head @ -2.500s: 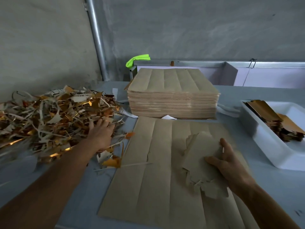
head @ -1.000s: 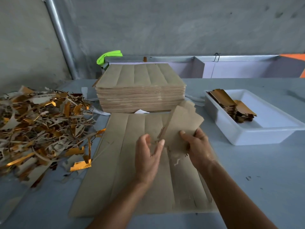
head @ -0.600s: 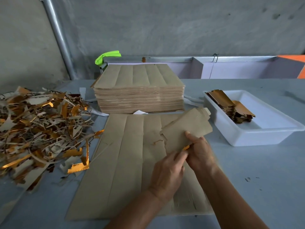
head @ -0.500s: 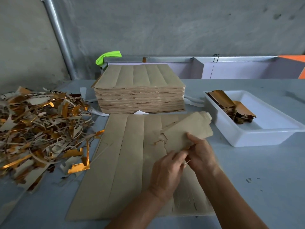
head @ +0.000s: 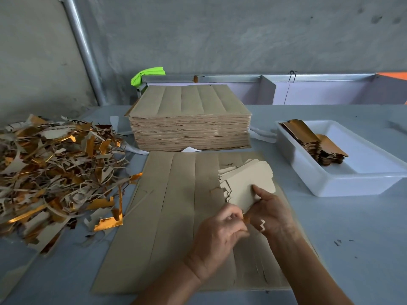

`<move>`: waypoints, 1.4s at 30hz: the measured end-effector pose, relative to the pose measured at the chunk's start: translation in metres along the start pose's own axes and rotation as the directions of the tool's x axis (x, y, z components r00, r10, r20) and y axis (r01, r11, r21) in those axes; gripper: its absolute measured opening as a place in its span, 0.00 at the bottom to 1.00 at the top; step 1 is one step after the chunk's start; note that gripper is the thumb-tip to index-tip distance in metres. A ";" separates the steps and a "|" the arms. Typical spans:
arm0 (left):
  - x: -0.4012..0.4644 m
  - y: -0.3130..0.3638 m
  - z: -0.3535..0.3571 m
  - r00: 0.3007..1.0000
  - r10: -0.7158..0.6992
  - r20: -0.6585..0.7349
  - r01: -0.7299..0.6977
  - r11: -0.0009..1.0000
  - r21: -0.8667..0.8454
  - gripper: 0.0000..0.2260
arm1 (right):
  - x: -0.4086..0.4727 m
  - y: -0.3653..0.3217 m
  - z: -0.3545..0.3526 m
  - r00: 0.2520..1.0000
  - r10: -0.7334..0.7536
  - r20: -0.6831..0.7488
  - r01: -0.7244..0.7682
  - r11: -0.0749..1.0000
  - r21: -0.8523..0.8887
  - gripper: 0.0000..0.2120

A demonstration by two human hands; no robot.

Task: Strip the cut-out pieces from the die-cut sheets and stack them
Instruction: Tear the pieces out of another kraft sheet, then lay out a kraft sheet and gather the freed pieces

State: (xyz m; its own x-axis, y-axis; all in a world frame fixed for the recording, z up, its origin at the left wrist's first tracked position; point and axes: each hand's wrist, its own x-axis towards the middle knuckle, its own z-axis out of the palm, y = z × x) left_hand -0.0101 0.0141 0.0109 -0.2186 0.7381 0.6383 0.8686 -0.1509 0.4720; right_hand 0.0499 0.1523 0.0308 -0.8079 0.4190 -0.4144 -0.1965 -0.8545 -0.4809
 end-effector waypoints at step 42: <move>0.025 -0.043 0.006 0.789 -0.588 0.179 0.524 0.493 -0.694 0.12 | -0.005 0.029 0.004 0.794 -0.505 0.339 0.578 0.454 -0.678 0.17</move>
State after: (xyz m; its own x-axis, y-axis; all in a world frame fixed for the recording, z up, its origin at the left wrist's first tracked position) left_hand -0.0502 0.0431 0.0029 -0.6037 0.7885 0.1177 0.0048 -0.1440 0.9896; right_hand 0.0459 0.1239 0.0224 -0.7307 0.6597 0.1756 -0.1798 0.0621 -0.9817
